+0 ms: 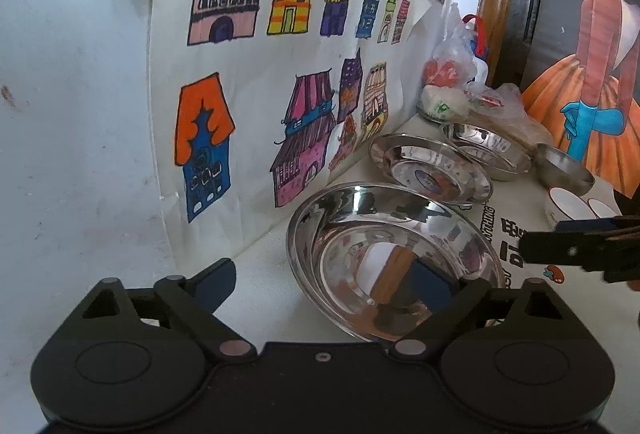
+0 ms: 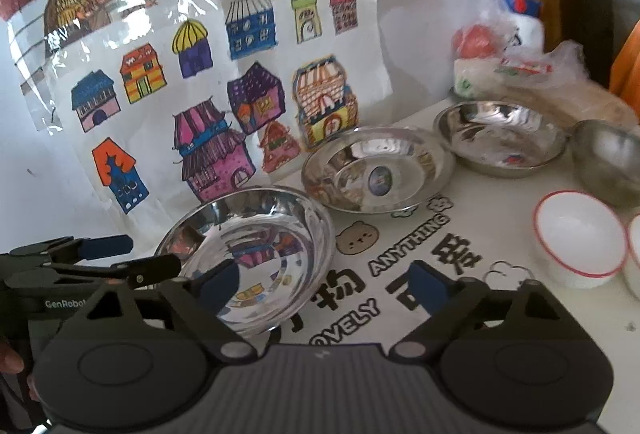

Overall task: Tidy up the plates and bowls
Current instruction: 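Move both grippers to the large steel plate and close on its rim, then lift the large steel plate with both grippers toward the plates by the food bag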

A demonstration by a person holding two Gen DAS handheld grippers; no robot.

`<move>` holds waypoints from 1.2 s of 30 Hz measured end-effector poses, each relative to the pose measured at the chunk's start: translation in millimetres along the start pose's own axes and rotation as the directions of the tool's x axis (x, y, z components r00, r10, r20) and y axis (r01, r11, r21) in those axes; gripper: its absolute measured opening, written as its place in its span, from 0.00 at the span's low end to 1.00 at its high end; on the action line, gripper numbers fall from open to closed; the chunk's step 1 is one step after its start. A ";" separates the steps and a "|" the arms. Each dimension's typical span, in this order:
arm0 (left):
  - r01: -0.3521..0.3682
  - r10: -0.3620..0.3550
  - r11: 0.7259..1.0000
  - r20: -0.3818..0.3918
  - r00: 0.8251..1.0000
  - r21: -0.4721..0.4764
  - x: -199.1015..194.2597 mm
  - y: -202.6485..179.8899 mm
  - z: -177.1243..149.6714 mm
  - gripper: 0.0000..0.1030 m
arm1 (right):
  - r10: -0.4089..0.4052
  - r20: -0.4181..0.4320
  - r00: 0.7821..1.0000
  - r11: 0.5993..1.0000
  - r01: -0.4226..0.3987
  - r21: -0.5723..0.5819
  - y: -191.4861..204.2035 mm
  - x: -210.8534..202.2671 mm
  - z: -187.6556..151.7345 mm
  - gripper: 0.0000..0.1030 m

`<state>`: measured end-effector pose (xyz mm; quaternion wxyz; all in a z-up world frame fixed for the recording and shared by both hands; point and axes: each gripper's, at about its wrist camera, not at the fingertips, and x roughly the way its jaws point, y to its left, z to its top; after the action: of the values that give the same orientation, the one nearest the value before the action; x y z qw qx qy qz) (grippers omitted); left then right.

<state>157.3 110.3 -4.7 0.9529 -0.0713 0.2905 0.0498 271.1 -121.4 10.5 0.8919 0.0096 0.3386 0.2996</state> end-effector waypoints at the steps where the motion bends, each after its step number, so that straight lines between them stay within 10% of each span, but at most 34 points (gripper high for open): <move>1: 0.001 -0.001 1.000 -0.002 1.000 -0.003 1.7 0.8 0.7 0.88 | 0.004 -0.008 1.000 1.000 -0.004 0.000 0.4 4.8 -0.3 0.87; 22: 0.026 -0.035 0.991 -0.066 0.997 -0.132 20.4 16.7 2.7 0.15 | 0.046 -0.097 0.994 0.997 -0.040 0.068 -0.5 41.9 -4.2 0.22; 36: 0.087 -0.090 0.991 -0.018 0.996 -0.103 5.1 1.5 10.9 0.13 | -0.021 -0.040 0.999 0.995 0.025 0.095 -3.6 2.4 -4.0 0.20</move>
<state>167.3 113.8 1.2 0.9459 -0.1334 0.2950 0.0214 272.0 -123.8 5.2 0.8870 0.0424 0.3699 0.2730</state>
